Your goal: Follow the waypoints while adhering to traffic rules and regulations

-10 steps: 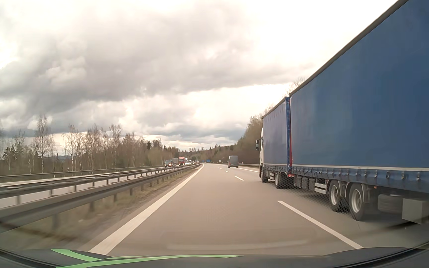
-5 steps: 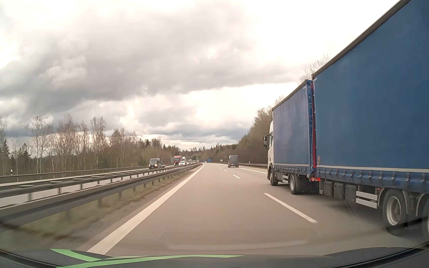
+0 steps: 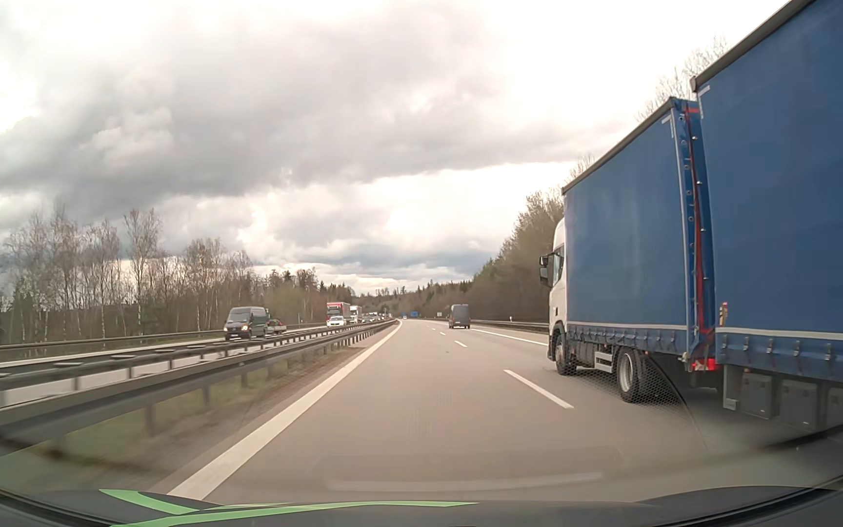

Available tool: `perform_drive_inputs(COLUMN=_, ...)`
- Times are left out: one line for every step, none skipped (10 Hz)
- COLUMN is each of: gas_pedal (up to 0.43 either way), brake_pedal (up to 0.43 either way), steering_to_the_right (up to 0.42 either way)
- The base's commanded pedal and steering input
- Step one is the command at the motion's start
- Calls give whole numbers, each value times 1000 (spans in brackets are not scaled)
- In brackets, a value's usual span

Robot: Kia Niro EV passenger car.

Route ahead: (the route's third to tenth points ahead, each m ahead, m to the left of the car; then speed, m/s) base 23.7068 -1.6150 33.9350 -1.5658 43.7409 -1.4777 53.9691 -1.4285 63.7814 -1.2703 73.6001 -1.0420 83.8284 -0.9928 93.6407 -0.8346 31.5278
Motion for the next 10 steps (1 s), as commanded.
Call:
perform_drive_inputs(gas_pedal=449, brake_pedal=0, steering_to_the_right=-4)
perform_drive_inputs(gas_pedal=449, brake_pedal=0, steering_to_the_right=-4)
perform_drive_inputs(gas_pedal=449, brake_pedal=0, steering_to_the_right=-4)
perform_drive_inputs(gas_pedal=449, brake_pedal=0, steering_to_the_right=-4)
perform_drive_inputs(gas_pedal=449, brake_pedal=0, steering_to_the_right=-3)
perform_drive_inputs(gas_pedal=449, brake_pedal=0, steering_to_the_right=-3)
perform_drive_inputs(gas_pedal=449, brake_pedal=0, steering_to_the_right=-3)
perform_drive_inputs(gas_pedal=441, brake_pedal=0, steering_to_the_right=-3)
perform_drive_inputs(gas_pedal=441, brake_pedal=0, steering_to_the_right=-3)
perform_drive_inputs(gas_pedal=441, brake_pedal=0, steering_to_the_right=-3)
